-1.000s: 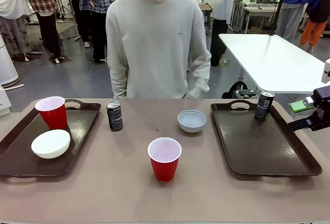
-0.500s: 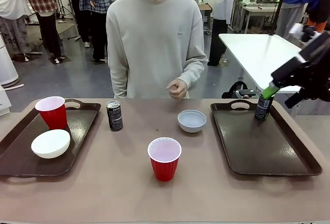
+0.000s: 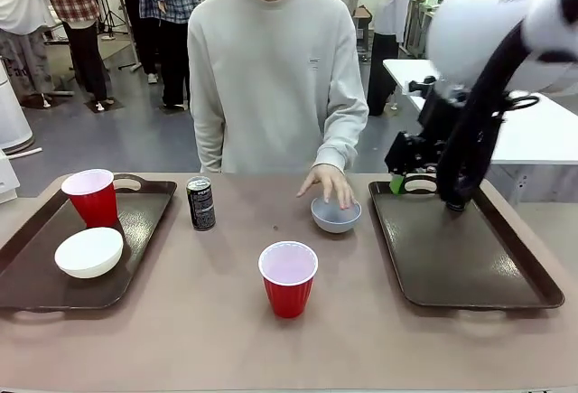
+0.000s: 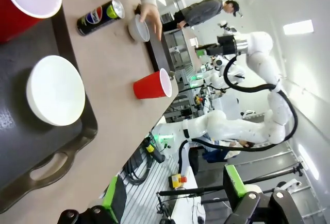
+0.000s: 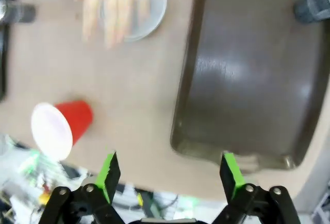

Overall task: Prepare tableware on both trays.
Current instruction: Pick up a Picnic Bowl from the table and place it on a Handle tray.

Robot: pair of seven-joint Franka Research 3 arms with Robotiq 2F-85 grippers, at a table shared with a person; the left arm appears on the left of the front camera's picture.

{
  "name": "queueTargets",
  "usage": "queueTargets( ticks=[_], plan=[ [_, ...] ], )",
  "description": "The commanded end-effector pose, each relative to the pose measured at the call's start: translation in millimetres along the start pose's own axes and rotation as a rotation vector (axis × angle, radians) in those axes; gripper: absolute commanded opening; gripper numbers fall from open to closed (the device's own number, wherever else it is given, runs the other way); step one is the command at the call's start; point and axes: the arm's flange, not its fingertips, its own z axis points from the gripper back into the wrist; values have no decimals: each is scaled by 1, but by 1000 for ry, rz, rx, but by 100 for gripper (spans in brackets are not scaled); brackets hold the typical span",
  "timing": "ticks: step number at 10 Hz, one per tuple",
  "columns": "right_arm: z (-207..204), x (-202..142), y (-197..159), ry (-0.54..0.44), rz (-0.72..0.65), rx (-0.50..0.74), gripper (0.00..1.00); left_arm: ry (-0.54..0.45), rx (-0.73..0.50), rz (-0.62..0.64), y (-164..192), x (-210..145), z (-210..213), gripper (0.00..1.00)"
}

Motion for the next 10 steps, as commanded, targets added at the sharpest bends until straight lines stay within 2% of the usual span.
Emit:
queueTargets(
  ticks=[1,2,3,10],
  plan=[
    [-1,4,11,-125,-12,-62,100,4,-5,-23,0,-2,3,100],
    [6,-23,0,-157,96,56,100,4,-5,-23,0,-2,3,100],
    [-3,7,9,-55,2,-30,100,4,-5,-23,0,-2,3,100],
    [-6,4,5,-65,13,-11,100,4,-5,-23,0,-2,3,100]
  ],
)
